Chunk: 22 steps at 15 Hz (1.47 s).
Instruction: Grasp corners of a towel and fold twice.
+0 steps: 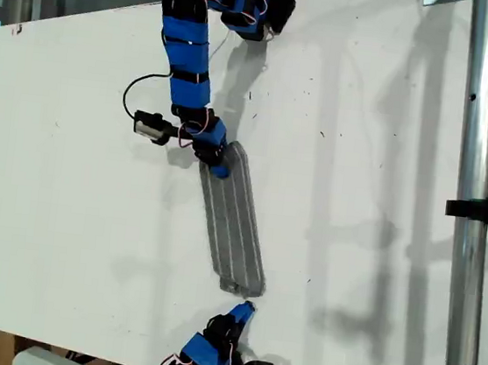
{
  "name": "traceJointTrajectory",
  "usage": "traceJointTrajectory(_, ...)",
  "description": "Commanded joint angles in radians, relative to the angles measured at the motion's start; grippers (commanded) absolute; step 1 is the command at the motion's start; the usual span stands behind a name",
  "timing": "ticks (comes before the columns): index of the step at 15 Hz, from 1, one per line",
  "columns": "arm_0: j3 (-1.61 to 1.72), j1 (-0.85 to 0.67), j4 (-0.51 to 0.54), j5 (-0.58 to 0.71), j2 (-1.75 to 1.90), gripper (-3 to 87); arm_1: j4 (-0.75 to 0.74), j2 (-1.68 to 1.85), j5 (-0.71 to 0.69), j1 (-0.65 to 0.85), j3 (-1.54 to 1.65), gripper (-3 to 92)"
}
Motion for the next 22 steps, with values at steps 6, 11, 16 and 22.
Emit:
traceJointTrajectory(6, 0.006, -0.029, 0.005, 0.054, 0.003, -2.6, 1.049, 0.891, 0.132, -0.017, 0.11, -0.2)
traceJointTrajectory(11, 0.005, -0.029, 0.006, 0.061, 0.003, -2.6, 0.753, 0.549, 0.037, -0.089, -0.094, -0.2)
traceJointTrajectory(16, 0.005, -0.029, 0.008, 0.06, 0.003, -2.6, 0.393, 0.196, 0.002, -0.126, -0.118, 5.1)
traceJointTrajectory(22, 0.005, -0.054, 0.009, 0.077, 0.003, -2.5, 0.509, 0.454, -0.293, 0.025, -0.428, 30.5)
